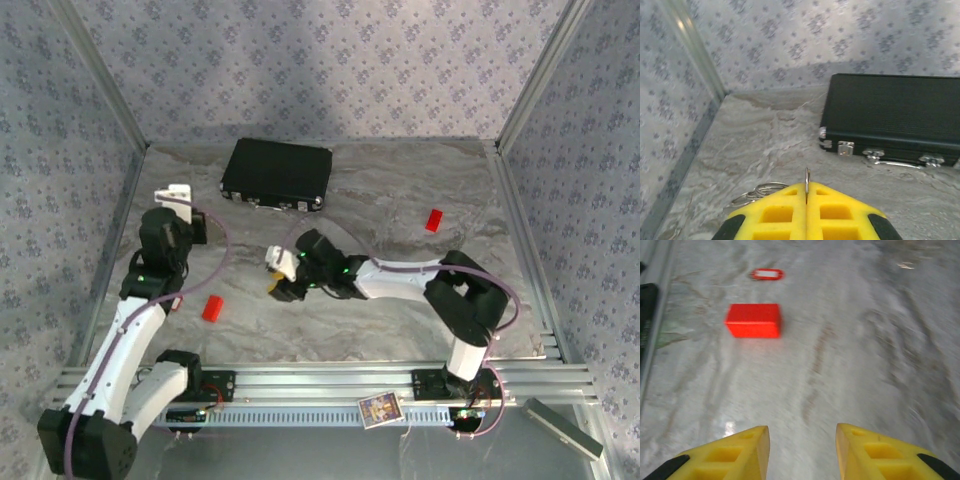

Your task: Put the keys on the keyring

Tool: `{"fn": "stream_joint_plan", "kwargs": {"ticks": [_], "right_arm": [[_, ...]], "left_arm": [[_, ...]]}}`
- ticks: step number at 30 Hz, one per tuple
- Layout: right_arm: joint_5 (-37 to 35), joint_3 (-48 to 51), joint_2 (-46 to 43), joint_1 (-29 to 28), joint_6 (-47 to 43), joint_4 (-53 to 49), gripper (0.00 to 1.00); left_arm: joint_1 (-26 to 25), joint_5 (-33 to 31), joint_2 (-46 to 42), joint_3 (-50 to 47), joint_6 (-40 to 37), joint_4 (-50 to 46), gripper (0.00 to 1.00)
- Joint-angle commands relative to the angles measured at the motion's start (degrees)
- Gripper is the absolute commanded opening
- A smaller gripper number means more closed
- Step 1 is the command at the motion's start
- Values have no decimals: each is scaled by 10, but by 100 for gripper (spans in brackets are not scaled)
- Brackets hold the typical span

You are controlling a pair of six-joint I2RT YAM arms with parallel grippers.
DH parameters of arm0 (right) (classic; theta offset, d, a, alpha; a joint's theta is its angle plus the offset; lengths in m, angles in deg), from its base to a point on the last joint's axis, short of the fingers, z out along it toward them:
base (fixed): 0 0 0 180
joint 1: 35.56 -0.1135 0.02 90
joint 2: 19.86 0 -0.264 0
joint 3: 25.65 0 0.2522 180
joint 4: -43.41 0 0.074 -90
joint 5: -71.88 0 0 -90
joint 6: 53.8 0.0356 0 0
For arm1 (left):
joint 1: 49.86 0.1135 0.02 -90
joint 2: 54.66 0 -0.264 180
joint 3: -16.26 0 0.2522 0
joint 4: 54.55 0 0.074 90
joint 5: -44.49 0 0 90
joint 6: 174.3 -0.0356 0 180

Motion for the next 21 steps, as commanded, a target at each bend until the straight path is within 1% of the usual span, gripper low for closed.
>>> {"fn": "stream_joint_plan", "kwargs": {"ticks": [1, 5, 8, 16, 21], "right_arm": [[-19, -44, 44, -36, -37, -13, 41], [-18, -91, 106, -61, -41, 27, 42], [-20, -144, 157, -73, -42, 36, 43], [-19, -265, 243, -90, -44, 20, 46], [-13, -348, 295, -100, -43, -19, 47]], "left_arm": [[21, 39, 12, 32, 18, 19, 0], [29, 42, 23, 52, 14, 33, 0], [30, 61, 27, 70, 19, 25, 0], [30, 126, 17, 80, 46, 11, 0], [30, 137, 16, 82, 48, 13, 0]]}}
